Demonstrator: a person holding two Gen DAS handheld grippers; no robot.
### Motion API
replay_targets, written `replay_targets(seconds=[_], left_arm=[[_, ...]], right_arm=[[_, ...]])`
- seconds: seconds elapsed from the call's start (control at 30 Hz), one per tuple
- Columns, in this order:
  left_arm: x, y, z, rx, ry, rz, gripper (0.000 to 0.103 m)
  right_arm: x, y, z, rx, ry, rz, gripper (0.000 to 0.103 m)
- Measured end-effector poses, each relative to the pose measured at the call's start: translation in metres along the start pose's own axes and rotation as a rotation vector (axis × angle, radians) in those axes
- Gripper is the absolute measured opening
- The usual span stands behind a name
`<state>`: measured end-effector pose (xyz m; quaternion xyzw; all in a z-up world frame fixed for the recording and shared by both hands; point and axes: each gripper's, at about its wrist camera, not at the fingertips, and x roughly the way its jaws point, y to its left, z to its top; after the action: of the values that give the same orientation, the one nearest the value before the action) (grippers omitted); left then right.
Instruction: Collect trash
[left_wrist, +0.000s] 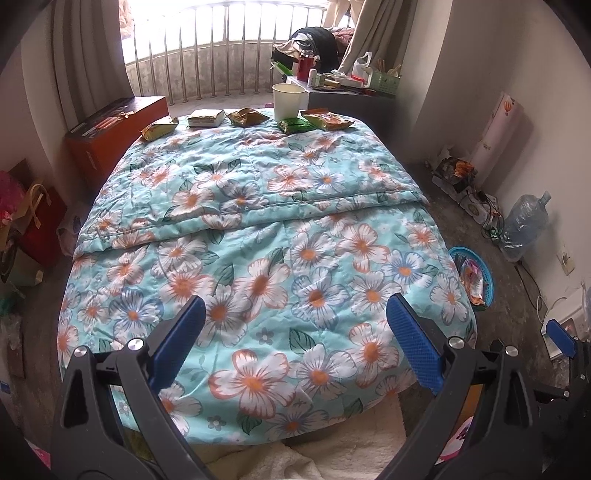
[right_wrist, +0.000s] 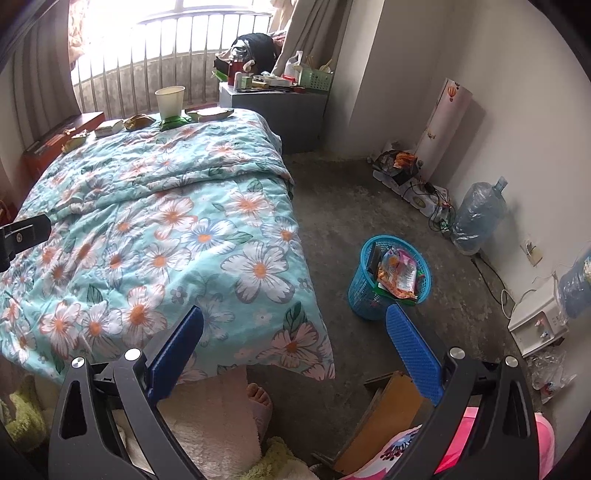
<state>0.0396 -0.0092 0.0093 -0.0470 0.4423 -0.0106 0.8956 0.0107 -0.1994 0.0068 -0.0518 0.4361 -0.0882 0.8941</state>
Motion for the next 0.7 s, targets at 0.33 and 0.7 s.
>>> replay_targets(seconds=[0.33, 0.7], left_arm=[[-0.004, -0.008, 0.000, 0.026, -0.014, -0.012, 0.094], [-0.007, -0.015, -0.001, 0.046, -0.043, -0.005, 0.094]], right_arm=[[-0.002, -0.005, 0.000, 0.005, -0.002, -0.006, 0.096], [-0.003, -0.013, -0.001, 0.019, -0.007, -0.012, 0.096]])
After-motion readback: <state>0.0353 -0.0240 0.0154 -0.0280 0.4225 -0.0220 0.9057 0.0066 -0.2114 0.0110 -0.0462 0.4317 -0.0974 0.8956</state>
